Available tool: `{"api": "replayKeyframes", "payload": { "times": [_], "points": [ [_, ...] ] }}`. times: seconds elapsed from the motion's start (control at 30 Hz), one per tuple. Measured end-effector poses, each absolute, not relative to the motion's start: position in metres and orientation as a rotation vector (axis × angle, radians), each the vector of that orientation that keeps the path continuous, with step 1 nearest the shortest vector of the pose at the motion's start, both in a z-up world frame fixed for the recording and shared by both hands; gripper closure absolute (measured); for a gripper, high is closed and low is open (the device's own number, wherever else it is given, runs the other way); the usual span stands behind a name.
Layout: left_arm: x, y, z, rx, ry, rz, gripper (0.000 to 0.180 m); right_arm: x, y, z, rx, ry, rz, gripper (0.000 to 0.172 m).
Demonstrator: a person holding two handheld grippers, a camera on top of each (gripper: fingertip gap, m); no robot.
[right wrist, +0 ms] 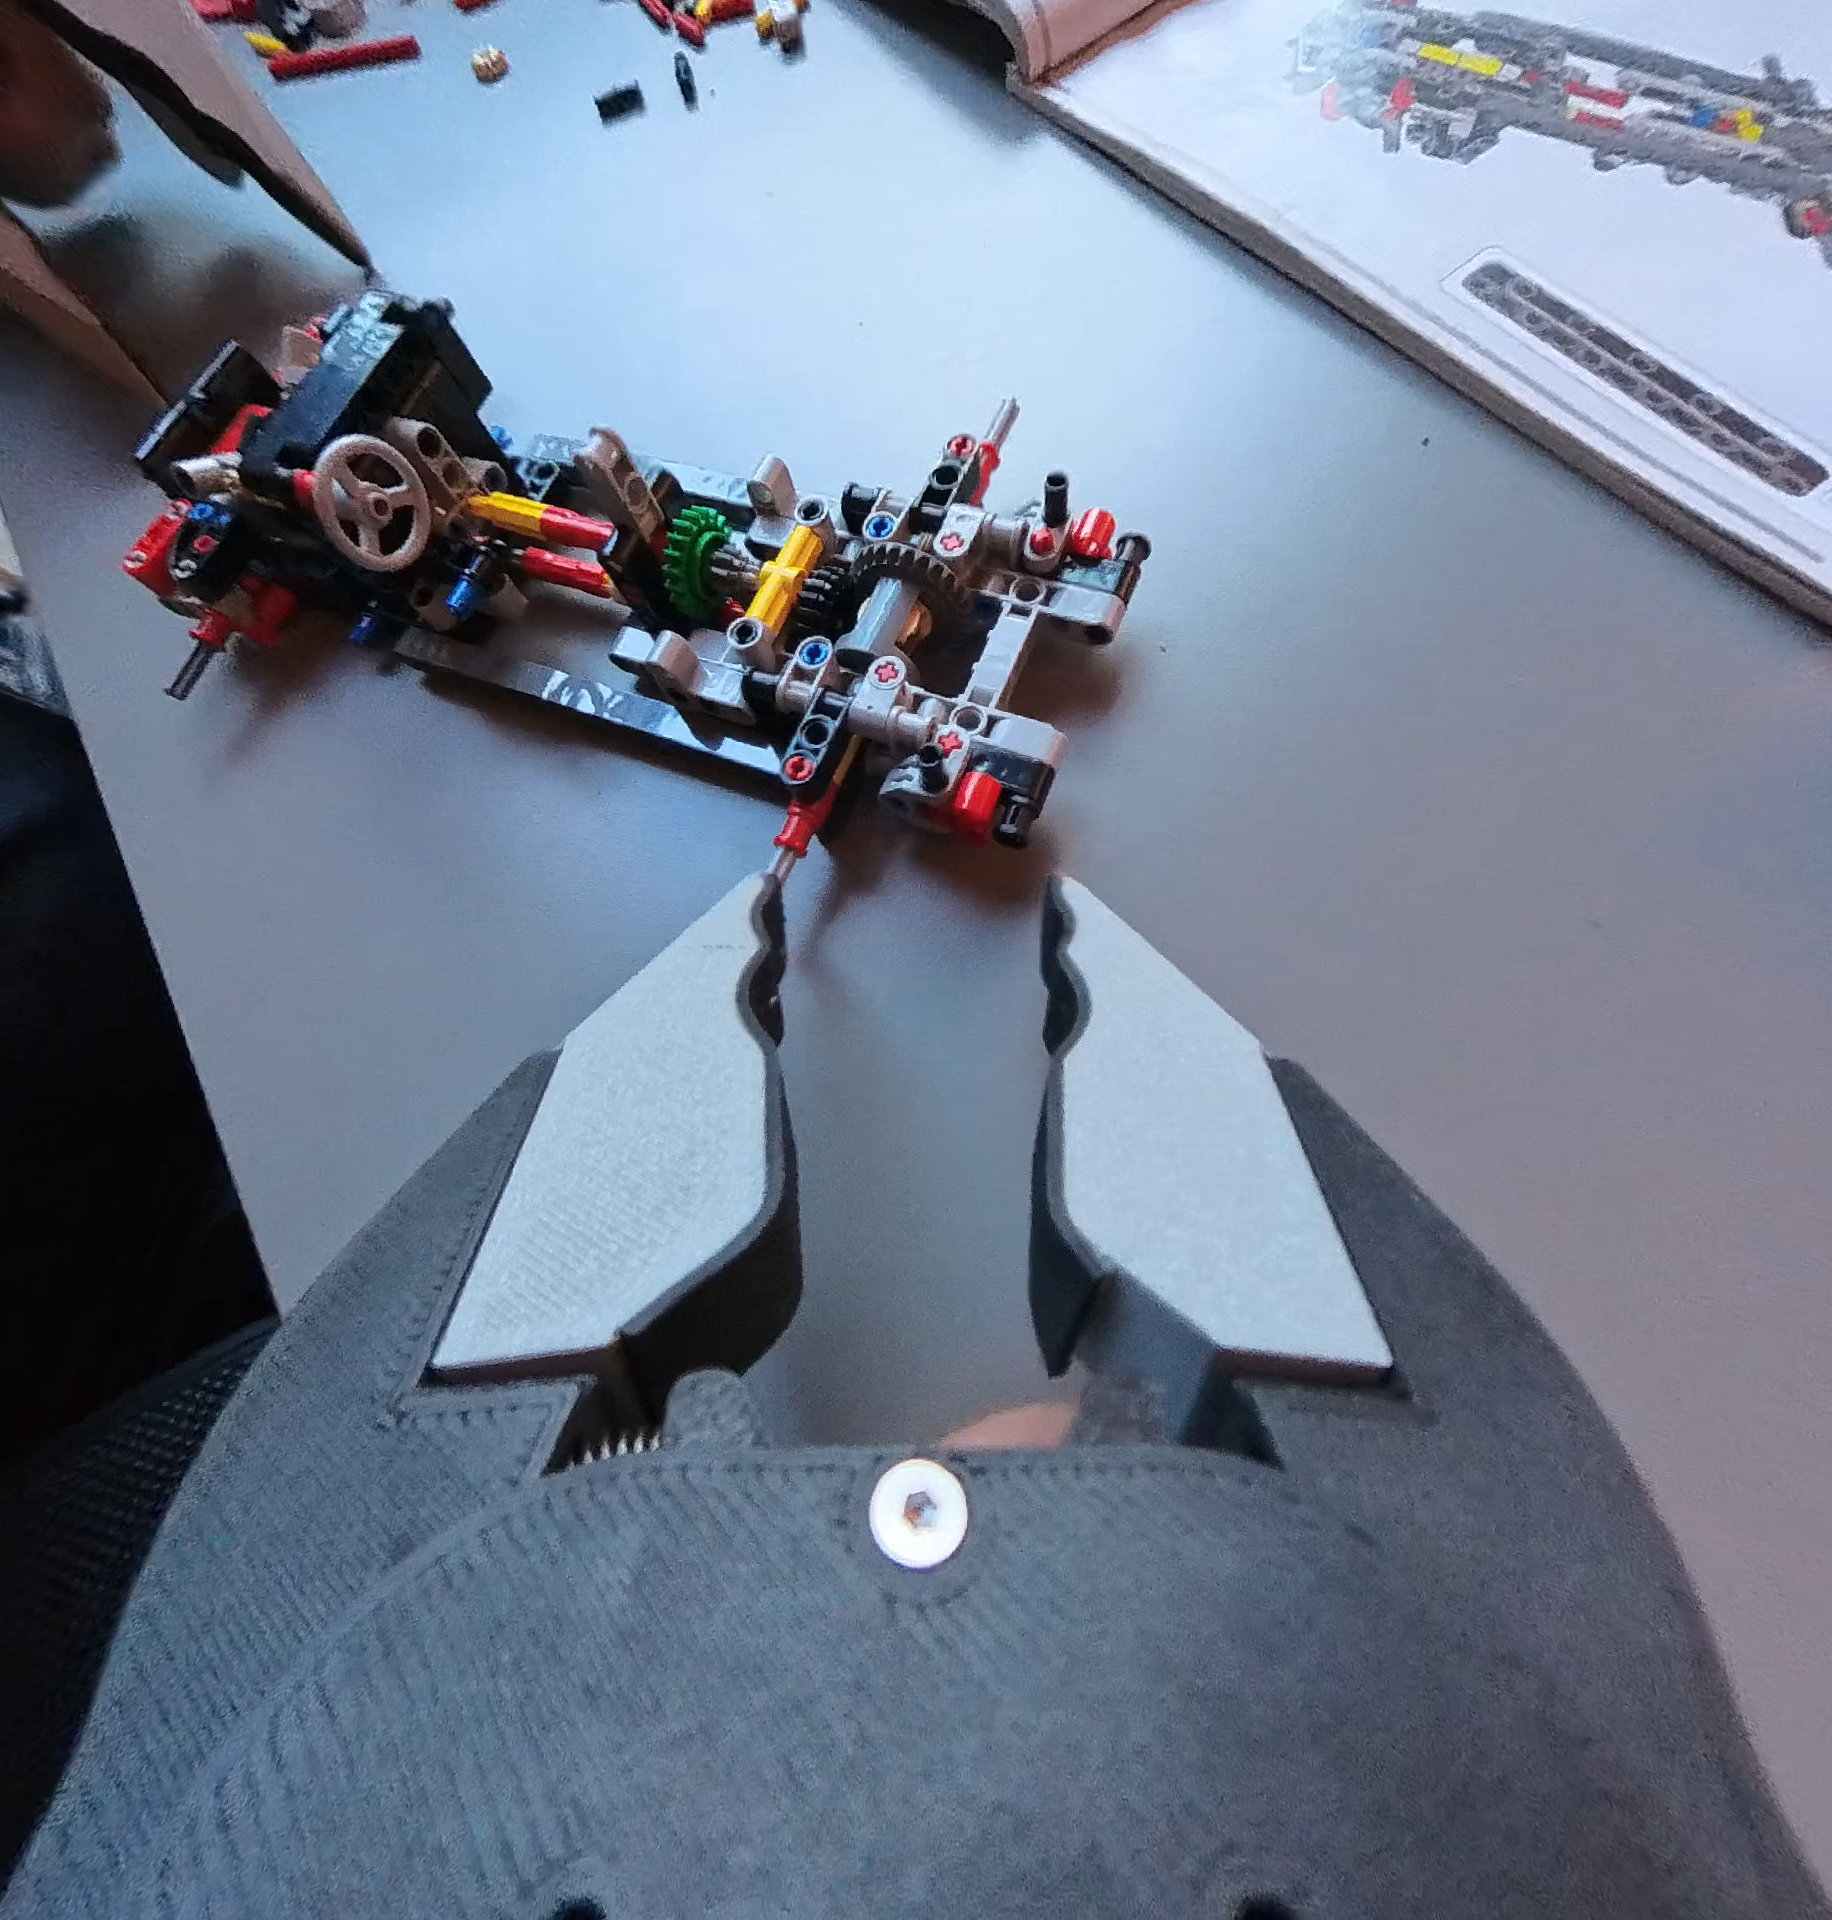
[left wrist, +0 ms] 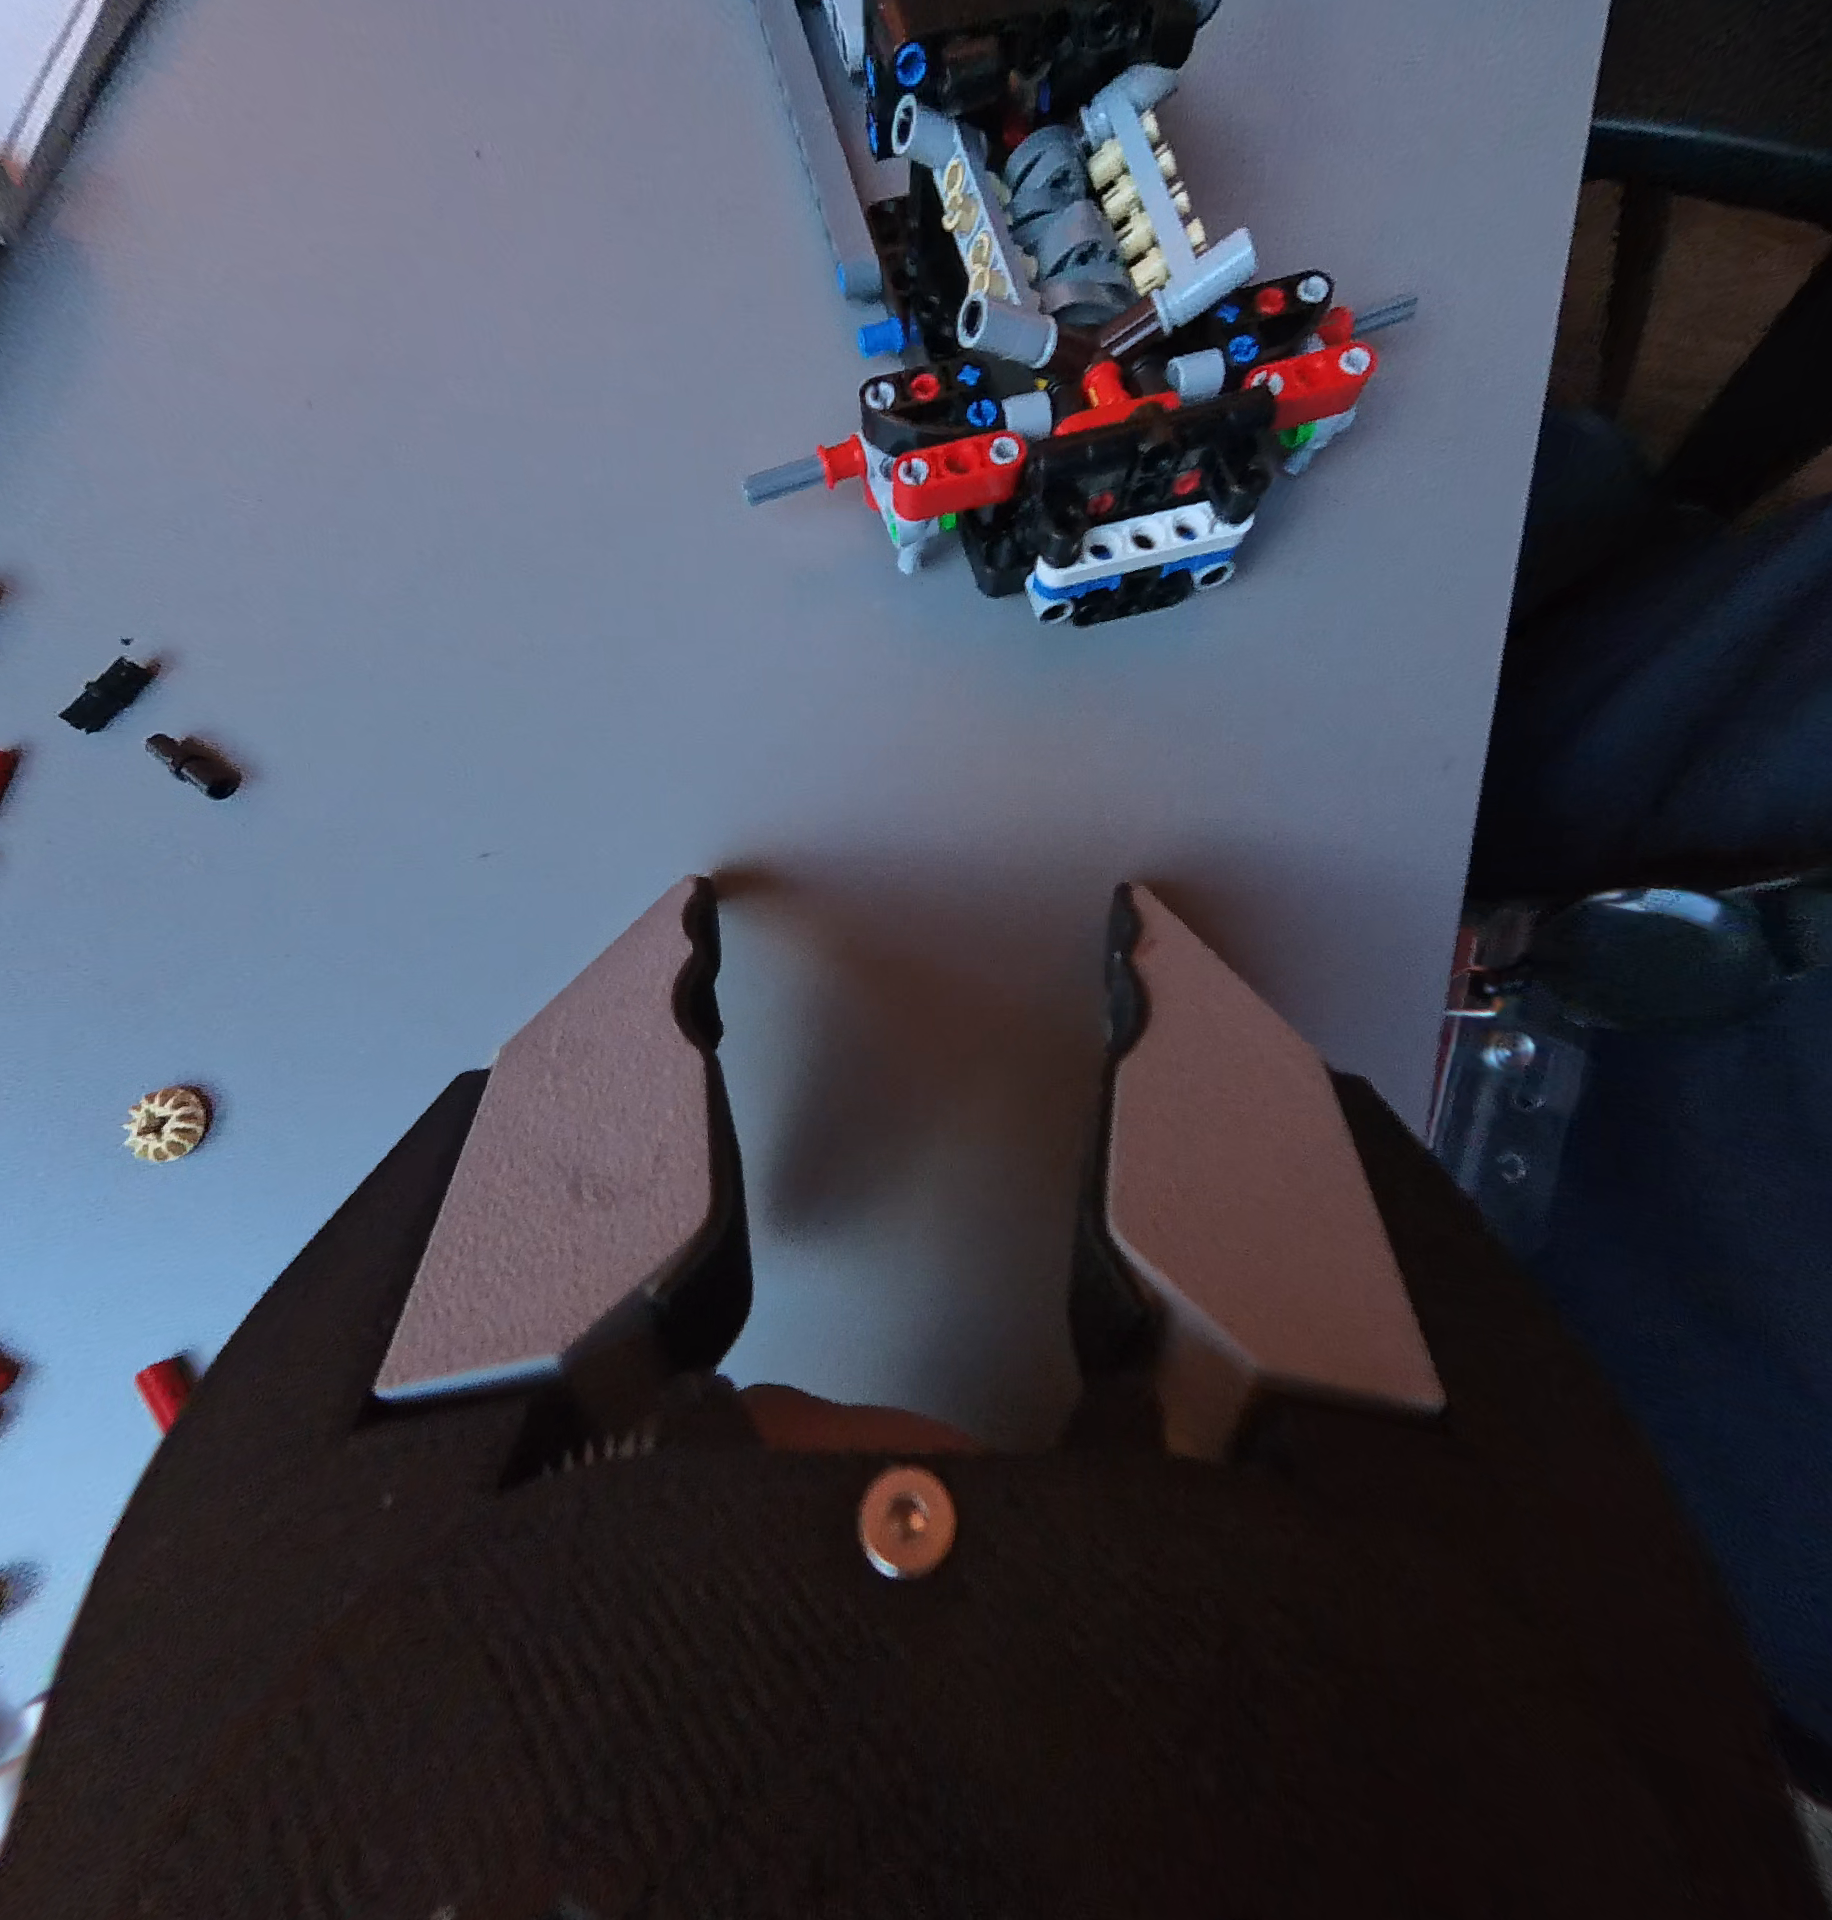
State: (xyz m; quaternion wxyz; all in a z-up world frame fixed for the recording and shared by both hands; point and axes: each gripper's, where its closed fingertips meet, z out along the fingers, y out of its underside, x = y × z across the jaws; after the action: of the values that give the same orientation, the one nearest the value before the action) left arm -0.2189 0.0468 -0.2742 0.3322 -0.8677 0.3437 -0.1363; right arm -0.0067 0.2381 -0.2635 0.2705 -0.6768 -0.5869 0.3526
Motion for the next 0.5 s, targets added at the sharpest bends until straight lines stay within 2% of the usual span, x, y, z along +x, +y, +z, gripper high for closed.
{"api": "replayKeyframes", "payload": {
  "times": [0.13,0.33,0.5],
  "points": [
    [-0.213,0.048,-0.274,-2.214,0.883,-0.383,0.109,-0.011,0.259,-0.239,-1.676,-1.449,0.938,0.139],
    [-0.208,0.052,-0.273,-2.185,0.951,-0.415,0.110,-0.001,0.310,-0.189,-1.522,-1.026,0.998,0.140],
    [-0.207,0.057,-0.272,-2.175,0.961,-0.447,0.118,-0.001,0.319,-0.189,-1.536,-0.993,0.995,0.140]
  ]
}}
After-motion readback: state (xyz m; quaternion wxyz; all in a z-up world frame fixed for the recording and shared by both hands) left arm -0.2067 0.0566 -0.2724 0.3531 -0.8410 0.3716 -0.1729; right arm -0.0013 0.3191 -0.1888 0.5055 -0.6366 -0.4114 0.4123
